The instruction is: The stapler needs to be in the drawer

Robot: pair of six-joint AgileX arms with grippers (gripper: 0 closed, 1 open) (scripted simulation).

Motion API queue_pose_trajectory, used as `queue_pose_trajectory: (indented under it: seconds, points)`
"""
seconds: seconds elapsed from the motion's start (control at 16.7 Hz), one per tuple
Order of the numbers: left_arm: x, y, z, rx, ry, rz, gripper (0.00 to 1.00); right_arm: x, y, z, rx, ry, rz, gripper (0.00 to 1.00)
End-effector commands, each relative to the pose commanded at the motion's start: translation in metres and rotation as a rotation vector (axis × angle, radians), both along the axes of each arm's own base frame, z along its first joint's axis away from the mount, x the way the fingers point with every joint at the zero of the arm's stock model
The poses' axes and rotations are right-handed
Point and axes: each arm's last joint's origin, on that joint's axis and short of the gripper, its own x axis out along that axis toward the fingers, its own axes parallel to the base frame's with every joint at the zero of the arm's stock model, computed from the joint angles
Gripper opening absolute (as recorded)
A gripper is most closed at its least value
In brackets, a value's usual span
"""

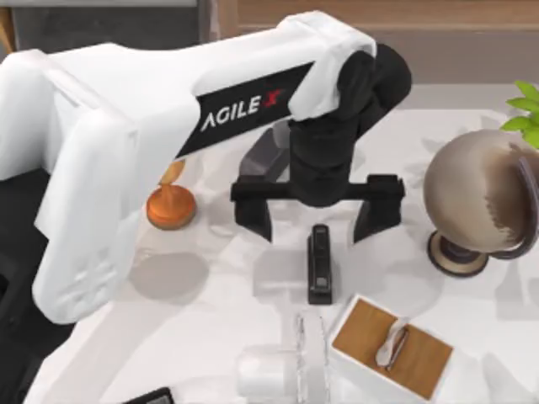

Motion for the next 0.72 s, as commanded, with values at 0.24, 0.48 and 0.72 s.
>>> queue_pose_trajectory:
  seconds: [0.24, 0.48, 0.72]
  points:
    - [-0.007, -0.007, -0.034, 0.0, 0.002, -0.001, 1.0, 0.0, 0.0, 0.0, 0.0, 0.0, 0.0, 1.0]
    - [-0.011, -0.011, -0.042, -0.002, 0.0, -0.001, 1.0, 0.0, 0.0, 0.0, 0.0, 0.0, 0.0, 1.0]
    - [-0.011, -0.011, -0.042, -0.002, 0.0, -0.001, 0.85, 0.0, 0.0, 0.0, 0.0, 0.0, 0.0, 1.0]
